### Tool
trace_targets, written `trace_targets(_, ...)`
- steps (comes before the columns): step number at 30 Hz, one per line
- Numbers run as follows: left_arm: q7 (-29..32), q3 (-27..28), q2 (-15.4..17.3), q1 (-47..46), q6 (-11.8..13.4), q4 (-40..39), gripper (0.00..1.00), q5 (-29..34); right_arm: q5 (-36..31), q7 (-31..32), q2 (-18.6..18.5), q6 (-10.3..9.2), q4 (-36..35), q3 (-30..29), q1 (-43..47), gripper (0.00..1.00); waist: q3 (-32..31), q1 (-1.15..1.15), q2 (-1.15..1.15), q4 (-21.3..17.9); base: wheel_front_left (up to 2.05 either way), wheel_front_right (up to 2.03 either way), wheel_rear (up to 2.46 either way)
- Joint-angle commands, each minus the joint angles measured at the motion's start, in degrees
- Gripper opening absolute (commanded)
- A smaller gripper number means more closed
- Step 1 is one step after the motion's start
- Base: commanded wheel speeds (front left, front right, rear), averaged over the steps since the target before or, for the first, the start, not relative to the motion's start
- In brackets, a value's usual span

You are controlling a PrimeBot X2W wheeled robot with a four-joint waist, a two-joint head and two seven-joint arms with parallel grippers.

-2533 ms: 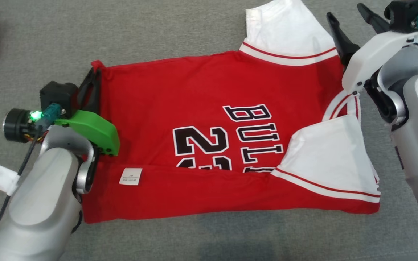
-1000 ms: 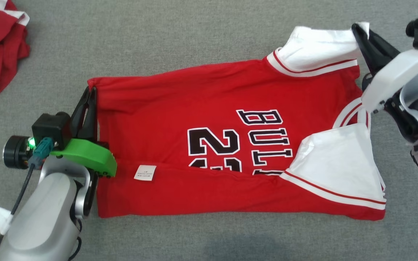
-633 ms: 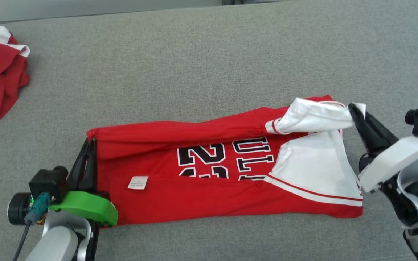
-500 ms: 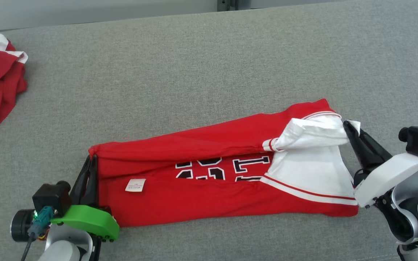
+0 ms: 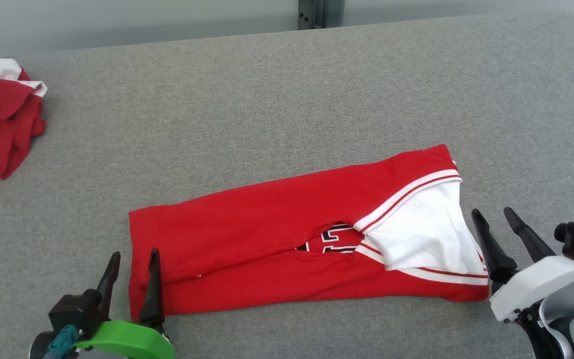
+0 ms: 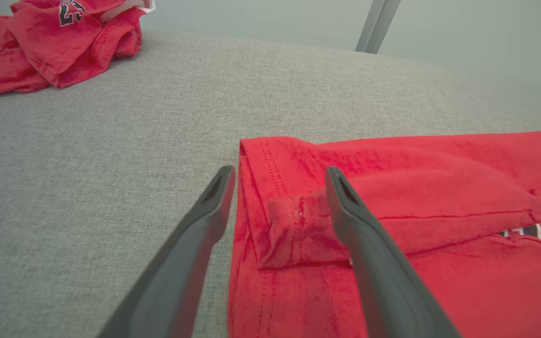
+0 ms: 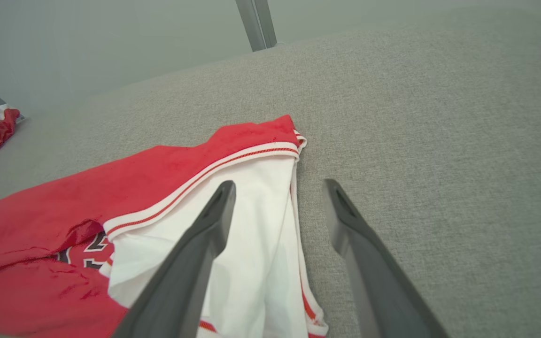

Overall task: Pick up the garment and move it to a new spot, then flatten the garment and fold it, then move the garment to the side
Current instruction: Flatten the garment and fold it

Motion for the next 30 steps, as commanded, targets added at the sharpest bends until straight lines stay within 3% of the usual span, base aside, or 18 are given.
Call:
trace_targets(1,-0.43,0.56,-0.32,1.56,0.14,-1.28,1.0,0.07,-0.02,-0.7,0.12,-0.02,0.27,-0.97,1.46,1.0,-0.56,0.0,0.0,0.29,0.0,0.0,0.0)
trace_targets(9,-0.42,3.41,-2.18,5.35,0.83,-5.87,1.0,4.01,-1.54,-1.17,1.62,-0.01,-0.96,-5.5,4.93,1.0,-2.98,0.0,0.0,0.59,0.0,0.0,0.0)
trace_targets(15,-0.43,3.07,-4.06,3.06,0.07,-4.97,1.0,5.78,-4.29,0.51,1.62,-0.01,1.48,-3.48,1.19,1.0,-3.89,0.0,0.0,0.66,0.0,0.0,0.0)
trace_targets(30,-0.37,4.05,-6.91,1.46,-1.67,-2.46,1.0,8.08,-6.43,3.37,3.4,-0.01,27.03,0.9,-12.61,1.0,-2.53,0.0,0.0,4.93,0.0,0.0,0.0)
